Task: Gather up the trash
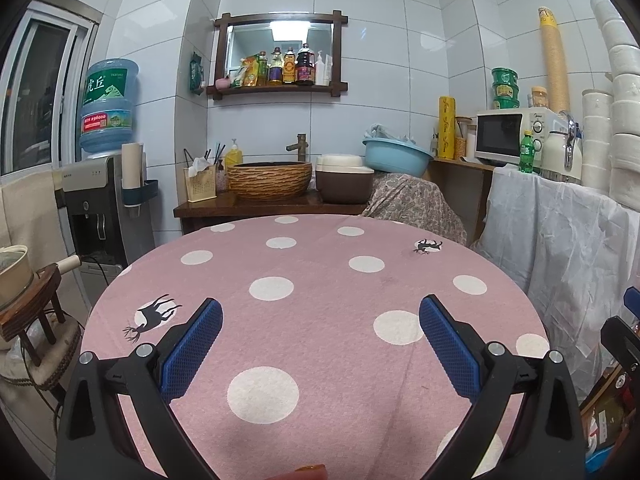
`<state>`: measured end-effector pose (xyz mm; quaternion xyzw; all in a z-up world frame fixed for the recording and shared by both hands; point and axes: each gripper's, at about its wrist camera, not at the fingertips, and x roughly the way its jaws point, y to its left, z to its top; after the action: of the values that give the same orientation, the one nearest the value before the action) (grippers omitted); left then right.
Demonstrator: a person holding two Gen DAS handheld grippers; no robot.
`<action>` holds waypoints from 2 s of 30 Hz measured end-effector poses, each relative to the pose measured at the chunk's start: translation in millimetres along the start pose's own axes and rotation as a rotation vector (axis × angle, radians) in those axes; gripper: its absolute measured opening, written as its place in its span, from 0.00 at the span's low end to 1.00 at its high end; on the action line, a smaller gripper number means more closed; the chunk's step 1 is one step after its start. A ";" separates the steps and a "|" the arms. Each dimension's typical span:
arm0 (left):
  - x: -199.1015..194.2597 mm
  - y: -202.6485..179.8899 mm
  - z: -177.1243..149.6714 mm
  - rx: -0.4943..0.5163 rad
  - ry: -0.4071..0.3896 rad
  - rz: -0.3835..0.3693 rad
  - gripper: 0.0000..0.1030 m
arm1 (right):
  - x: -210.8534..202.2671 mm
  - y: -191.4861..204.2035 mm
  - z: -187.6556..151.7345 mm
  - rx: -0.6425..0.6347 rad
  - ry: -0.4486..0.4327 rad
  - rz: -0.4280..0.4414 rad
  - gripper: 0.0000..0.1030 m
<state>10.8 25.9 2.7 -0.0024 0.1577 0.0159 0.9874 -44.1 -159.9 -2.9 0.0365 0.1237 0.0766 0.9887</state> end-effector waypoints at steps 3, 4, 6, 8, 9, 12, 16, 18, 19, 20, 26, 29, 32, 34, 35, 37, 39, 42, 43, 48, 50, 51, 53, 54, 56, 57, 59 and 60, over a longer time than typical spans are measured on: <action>0.6 -0.6 -0.3 -0.001 0.004 0.001 0.95 | 1.4 -0.6 0.1 -0.001 0.001 0.002 0.94; 0.6 -0.7 -0.4 -0.001 0.006 -0.001 0.95 | 1.1 -0.5 0.0 0.000 0.001 0.002 0.94; 0.7 -1.3 -0.7 -0.001 0.006 0.001 0.95 | 1.2 -0.5 -0.3 -0.001 0.001 0.000 0.94; 0.8 -1.1 -0.7 -0.002 0.006 0.000 0.95 | 1.3 -0.8 -0.2 0.000 0.001 0.001 0.94; 1.2 -1.0 -0.6 -0.002 0.007 -0.002 0.95 | 1.6 -0.8 -0.1 0.000 0.001 0.001 0.94; 1.3 -1.1 -0.9 -0.002 0.007 -0.002 0.95 | 1.7 -0.7 -0.2 -0.002 0.001 0.000 0.94; 1.6 -1.1 -0.8 -0.001 0.008 -0.001 0.95 | 1.5 -0.8 -0.3 0.001 0.001 0.002 0.94; 1.8 -1.2 -1.0 -0.002 0.009 -0.001 0.95 | 1.6 -0.7 -0.2 0.002 0.001 0.001 0.94; 1.9 -1.3 -0.9 -0.002 0.009 -0.001 0.95 | 1.4 -0.8 -0.3 0.001 0.001 0.002 0.94; 1.8 -1.4 -1.0 -0.002 0.009 -0.001 0.95 | 1.5 -0.8 -0.3 0.000 0.002 0.001 0.94; 2.1 -1.9 -1.4 -0.003 0.011 -0.002 0.95 | 1.4 -0.5 -0.3 0.001 0.001 0.003 0.94; 1.6 -1.9 -1.3 -0.001 0.010 -0.001 0.95 | 1.8 -0.5 -0.8 0.001 0.001 0.003 0.94; 1.8 -1.9 -1.2 -0.003 0.011 -0.001 0.95 | 2.0 -0.6 -1.0 0.002 0.002 0.004 0.94; 1.9 -1.7 -1.2 -0.006 0.011 -0.005 0.95 | 2.0 -0.2 -1.2 0.001 0.004 0.003 0.94; 2.4 -1.8 -1.1 -0.009 0.013 -0.006 0.95 | 1.8 0.2 -1.0 -0.001 0.003 0.001 0.94; 3.5 -2.5 -1.2 -0.012 0.016 -0.014 0.95 | 2.2 0.1 -0.9 -0.003 0.001 -0.002 0.94; 4.2 -2.9 -0.9 -0.015 0.019 -0.016 0.95 | 2.6 -0.5 -0.5 0.001 -0.001 -0.002 0.94; 4.0 -3.0 0.1 -0.016 0.022 -0.003 0.95 | 4.0 -1.5 -1.1 0.010 0.000 0.004 0.94; 3.7 -2.9 0.2 -0.021 0.022 -0.001 0.95 | 4.5 -1.0 -1.3 0.010 0.000 0.006 0.94; 1.4 -5.1 -0.5 -0.022 0.010 0.000 0.95 | 4.9 1.2 -1.7 0.004 0.003 0.013 0.94; 2.5 -5.1 0.4 -0.033 0.021 -0.001 0.95 | 4.0 -0.1 -1.4 0.006 0.000 0.013 0.94; 3.5 -5.3 0.9 -0.036 0.022 -0.010 0.95 | 3.8 -0.4 -1.3 0.008 0.000 0.013 0.94; 1.3 -7.1 0.7 -0.022 0.005 -0.012 0.95 | 3.6 -1.4 -1.0 0.011 0.000 0.011 0.94; 0.2 -8.0 1.1 -0.014 -0.001 0.004 0.95 | 3.6 -2.3 -0.8 0.012 0.000 0.010 0.94; -2.1 -8.4 2.9 -0.014 -0.010 0.026 0.95 | 3.5 -2.7 -0.8 0.011 0.000 0.010 0.94; -2.4 -7.4 4.2 -0.022 -0.005 0.026 0.95 | 3.0 -2.6 -0.8 0.009 -0.002 0.009 0.94; -1.5 -5.3 6.5 -0.037 0.008 0.003 0.95 | 3.1 -3.2 -0.1 0.010 -0.003 0.010 0.94; -1.1 -5.3 7.2 -0.035 0.009 0.006 0.95 | 2.9 -3.5 0.2 0.011 -0.004 0.012 0.94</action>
<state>12.2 20.7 9.9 -0.0193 0.1620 0.0216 0.9864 -40.7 -162.9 -3.8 0.0428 0.1221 0.0819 0.9882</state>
